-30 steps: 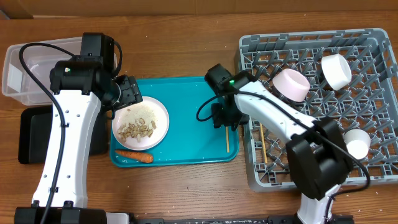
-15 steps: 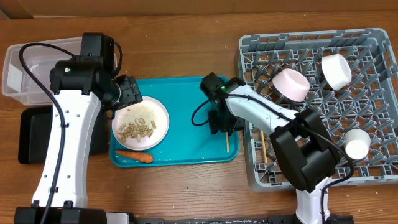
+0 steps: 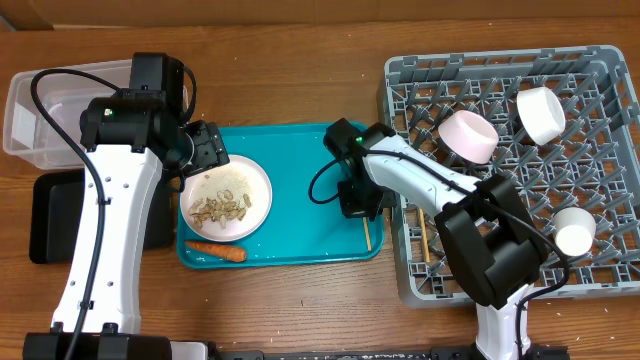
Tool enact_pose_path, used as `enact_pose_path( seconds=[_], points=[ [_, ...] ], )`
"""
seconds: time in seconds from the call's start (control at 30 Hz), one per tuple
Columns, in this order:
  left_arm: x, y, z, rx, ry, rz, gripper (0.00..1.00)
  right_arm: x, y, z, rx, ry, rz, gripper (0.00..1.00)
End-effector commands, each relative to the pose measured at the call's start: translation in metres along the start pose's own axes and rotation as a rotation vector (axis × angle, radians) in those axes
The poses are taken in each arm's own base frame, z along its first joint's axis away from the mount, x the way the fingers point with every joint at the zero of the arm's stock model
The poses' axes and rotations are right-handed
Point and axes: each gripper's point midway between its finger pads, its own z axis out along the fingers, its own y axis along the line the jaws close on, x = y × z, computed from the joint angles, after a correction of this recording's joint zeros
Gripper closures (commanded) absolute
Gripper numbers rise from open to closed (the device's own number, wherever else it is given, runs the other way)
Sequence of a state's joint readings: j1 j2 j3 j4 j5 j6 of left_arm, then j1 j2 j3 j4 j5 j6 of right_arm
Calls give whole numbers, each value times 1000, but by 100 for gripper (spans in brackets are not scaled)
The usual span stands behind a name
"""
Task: Sort waste into correct bins and load items into the dishwasher
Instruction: 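Lower the chopsticks into the rack's left side and open right gripper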
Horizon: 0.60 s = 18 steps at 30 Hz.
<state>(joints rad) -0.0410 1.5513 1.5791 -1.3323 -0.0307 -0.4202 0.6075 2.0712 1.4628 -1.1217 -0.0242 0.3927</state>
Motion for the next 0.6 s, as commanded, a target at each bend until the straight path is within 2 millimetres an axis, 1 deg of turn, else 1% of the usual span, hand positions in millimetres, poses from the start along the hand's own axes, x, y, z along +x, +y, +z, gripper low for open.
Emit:
enact_pose_path(
  seconds=[0.0,0.03,0.1,0.17,0.23,0.3,0.33,0.37,0.4,0.43,0.47,0.57],
  points=[
    [-1,0,-4,3,-12,-12,19,-21,4,-55,-72,-130,12,96],
    [-1,0,-4,3,-12,-12,19,-23,4,-66,-84,-153,11,96],
    [-1,0,-4,3,-11,-12,19,-26,0,-97,-113,-225,-12,96],
    [-1,0,-4,3,-12,-12,19,-25,-8,-131,-135,-300,-49,96],
    [-2,0,-4,4,-13,-13,19,-19,-20,-151,-138,-340,-65,96],
    [-2,0,-4,3,-13,-13,20,-12,-37,-167,-132,-361,-51,96],
    [-2,0,-4,3,-12,-13,19,-9,-46,-170,-125,-361,-35,96],
    [-1,0,-4,3,-12,-12,19,-6,-58,-173,-110,-353,-10,96],
    [-1,0,-4,3,-12,-12,19,-4,-65,-172,-96,-343,5,96],
    [-2,0,-4,3,-12,-12,19,0,-77,-169,-76,-317,15,96],
    [-1,0,-4,3,-12,-12,19,2,-82,-167,-72,-300,16,96],
    [-1,0,-4,3,-11,-12,19,11,-93,-150,-57,-234,3,96]
  ],
)
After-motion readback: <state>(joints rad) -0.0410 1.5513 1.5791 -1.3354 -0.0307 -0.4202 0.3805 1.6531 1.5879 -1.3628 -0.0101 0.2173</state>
